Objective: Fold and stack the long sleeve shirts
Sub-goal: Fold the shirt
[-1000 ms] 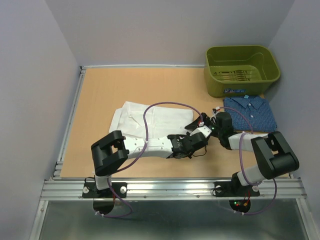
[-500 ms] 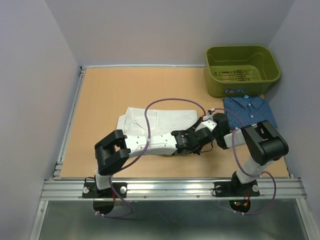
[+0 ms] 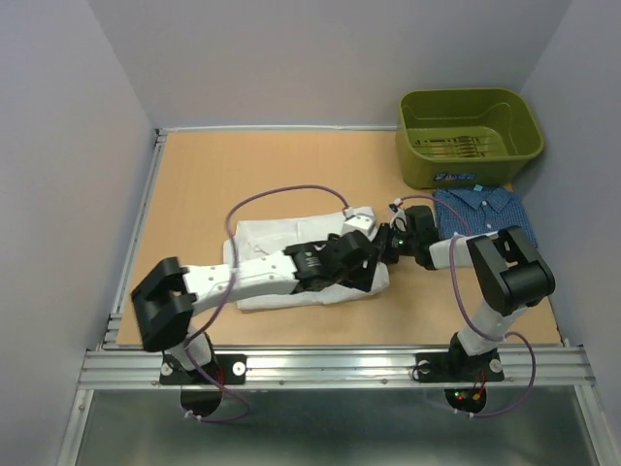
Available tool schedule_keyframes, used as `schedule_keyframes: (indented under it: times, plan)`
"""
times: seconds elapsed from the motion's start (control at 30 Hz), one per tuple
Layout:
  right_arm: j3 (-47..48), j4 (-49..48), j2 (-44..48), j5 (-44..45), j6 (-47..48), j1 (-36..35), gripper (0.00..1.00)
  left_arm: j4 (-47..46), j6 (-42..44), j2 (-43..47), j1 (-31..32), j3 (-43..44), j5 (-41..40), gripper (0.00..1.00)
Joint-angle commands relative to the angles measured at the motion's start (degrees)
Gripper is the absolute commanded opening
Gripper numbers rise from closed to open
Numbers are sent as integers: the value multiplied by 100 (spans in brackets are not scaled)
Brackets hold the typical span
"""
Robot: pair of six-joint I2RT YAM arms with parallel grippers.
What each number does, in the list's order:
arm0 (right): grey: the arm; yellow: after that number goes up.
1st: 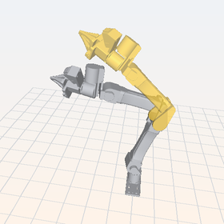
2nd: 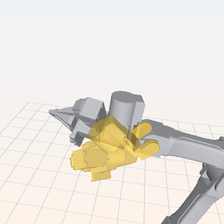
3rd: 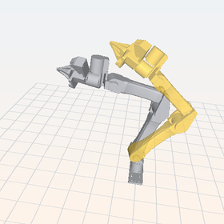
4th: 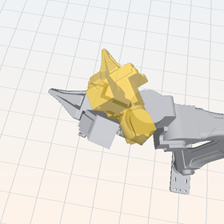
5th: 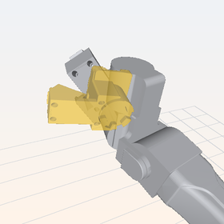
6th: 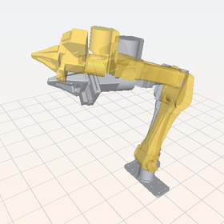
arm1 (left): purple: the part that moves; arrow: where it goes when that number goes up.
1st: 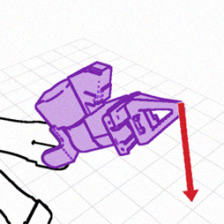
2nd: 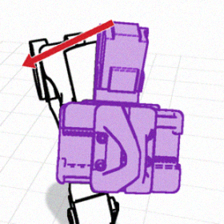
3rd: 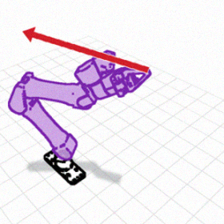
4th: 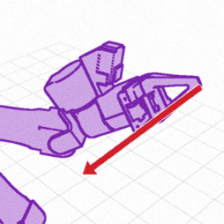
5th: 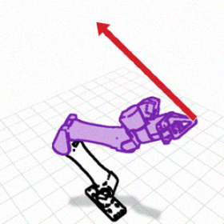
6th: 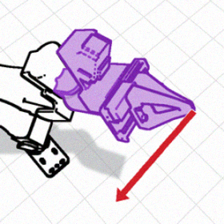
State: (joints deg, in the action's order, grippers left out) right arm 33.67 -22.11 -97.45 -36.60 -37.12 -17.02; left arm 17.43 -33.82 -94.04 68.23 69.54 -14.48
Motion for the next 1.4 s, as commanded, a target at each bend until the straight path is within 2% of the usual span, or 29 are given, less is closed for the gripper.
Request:
schedule_keyframes:
  times: [0.0,0.17,0.2,0.33,0.57,0.8,0.93,1.17,1.37]
  plan:
    - [841,1839,270,399,1610,-47,1,-223,-379,1615,-625,-782,217,81]
    - [1939,3720,51,784,2787,-56,1,-30,-300,2976,-1696,-1739,165,82]
    - [2272,4131,-19,925,2911,-56,0,6,-274,3118,-2142,-1872,165,83]
    - [3116,4915,-55,1470,3457,-56,1,68,-317,3594,-3084,-2488,322,83]
    - [4155,5761,-99,2436,4291,-144,3,-704,-923,3990,-4097,-3910,1175,81]
    - [4560,6069,-90,3404,4547,-530,4,-1672,-1284,3613,-4318,-4484,1798,76]
    - [4622,6095,-72,3958,4644,-724,4,-2173,-1399,3270,-4318,-4537,1809,73]
    - [4780,6131,-20,4810,4706,-961,4,-2805,-1522,2532,-4335,-4510,1835,58]
    - [4947,6175,-20,5294,4732,-1216,5,-3096,-1601,2276,-4335,-4607,1817,48]
